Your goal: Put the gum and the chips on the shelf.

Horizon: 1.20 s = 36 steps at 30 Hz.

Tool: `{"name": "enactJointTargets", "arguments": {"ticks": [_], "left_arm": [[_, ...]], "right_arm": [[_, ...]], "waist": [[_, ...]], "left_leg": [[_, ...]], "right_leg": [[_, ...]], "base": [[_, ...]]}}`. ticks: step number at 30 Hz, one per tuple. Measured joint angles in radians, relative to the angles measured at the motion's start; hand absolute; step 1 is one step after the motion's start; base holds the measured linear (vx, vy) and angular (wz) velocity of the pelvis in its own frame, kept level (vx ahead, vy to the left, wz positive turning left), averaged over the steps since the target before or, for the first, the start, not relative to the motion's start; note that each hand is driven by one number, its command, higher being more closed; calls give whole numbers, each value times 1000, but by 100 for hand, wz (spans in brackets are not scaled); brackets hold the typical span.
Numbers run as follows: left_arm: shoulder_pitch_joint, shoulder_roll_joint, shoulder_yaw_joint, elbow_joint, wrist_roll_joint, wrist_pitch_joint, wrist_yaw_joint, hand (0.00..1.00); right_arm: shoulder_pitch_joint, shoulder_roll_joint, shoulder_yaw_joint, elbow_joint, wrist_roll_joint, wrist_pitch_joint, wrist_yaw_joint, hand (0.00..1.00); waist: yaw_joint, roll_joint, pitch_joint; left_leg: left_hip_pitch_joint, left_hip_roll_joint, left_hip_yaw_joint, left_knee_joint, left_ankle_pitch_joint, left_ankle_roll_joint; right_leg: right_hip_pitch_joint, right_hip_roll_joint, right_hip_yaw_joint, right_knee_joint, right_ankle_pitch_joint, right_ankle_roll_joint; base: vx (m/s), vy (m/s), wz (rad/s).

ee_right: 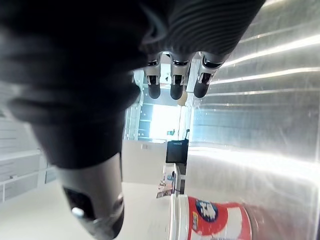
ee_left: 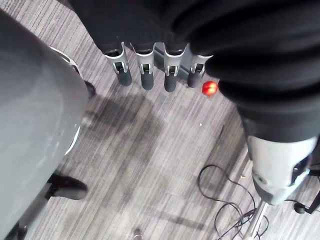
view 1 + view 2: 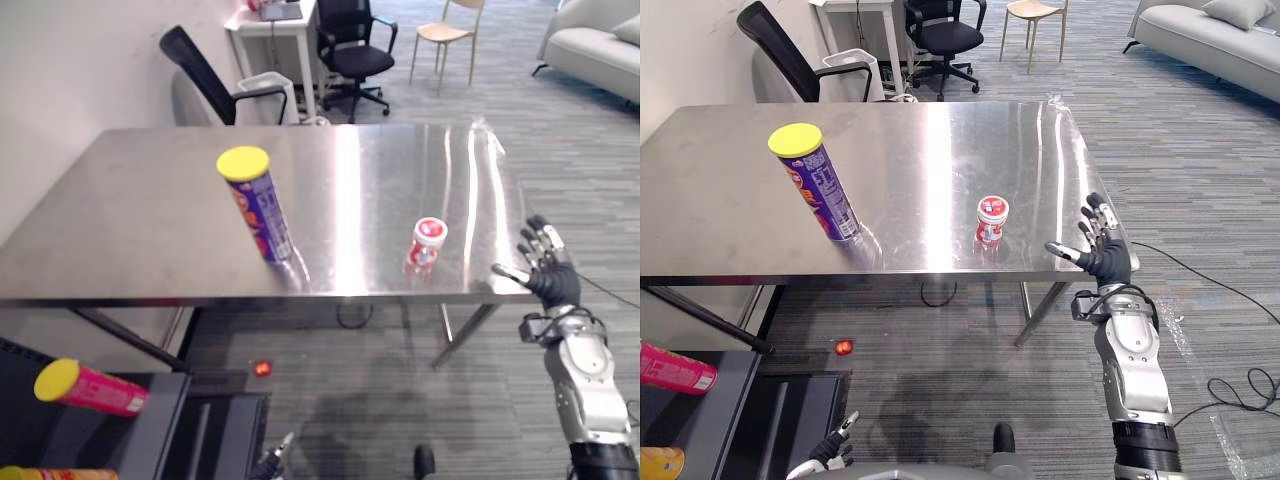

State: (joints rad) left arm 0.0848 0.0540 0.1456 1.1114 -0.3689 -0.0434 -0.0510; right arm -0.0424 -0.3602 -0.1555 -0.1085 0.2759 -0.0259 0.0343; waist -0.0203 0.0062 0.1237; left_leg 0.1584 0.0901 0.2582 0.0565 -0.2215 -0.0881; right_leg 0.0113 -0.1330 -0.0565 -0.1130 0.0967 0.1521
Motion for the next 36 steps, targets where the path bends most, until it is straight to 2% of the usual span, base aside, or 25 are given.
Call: {"name": "enactJointTargets", "arguments": {"ticks": [7, 20, 24, 31, 36], "left_arm": [[-2, 10, 0, -19, -1, -2, -1, 0], [0, 10, -2, -41, -2, -5, -15, 0], [0, 10, -3, -44, -2, -6, -15, 0], [0, 10, -4, -48, -2, -13, -18, 0], [-2, 8, -6, -62, -5, -21, -20, 0]], "right_arm": [[-56, -13, 18, 21, -2, -1, 11, 0], [-203, -17, 18, 164, -44, -8, -3, 0], [-226, -17, 18, 196, -80, -10, -1, 0], [-235, -17, 52, 212, -80, -10, 3, 0], [-264, -17, 75, 247, -80, -10, 13, 0]], "waist": [[-1, -14, 30], [4, -14, 52], [6, -13, 53], [7, -13, 60], [22, -13, 75]], "left_leg": [[-7, 0, -19, 13, 0, 0], [-16, -4, -30, 19, 0, 0], [-17, -4, -32, 20, -1, 1], [-32, -5, -52, 24, -1, 2], [-34, -5, -55, 27, -1, 2]], "right_leg": [[10, -4, -18, 0, 0, 0], [10, -9, -27, 4, 3, 0], [10, -10, -32, 5, 3, 0], [8, -12, -55, 5, 3, 0], [8, -12, -58, 5, 5, -2]], "base": [[-29, -30, 8], [-8, -9, 1], [-5, -6, 1], [-12, -20, 7], [0, 0, 0]]}}
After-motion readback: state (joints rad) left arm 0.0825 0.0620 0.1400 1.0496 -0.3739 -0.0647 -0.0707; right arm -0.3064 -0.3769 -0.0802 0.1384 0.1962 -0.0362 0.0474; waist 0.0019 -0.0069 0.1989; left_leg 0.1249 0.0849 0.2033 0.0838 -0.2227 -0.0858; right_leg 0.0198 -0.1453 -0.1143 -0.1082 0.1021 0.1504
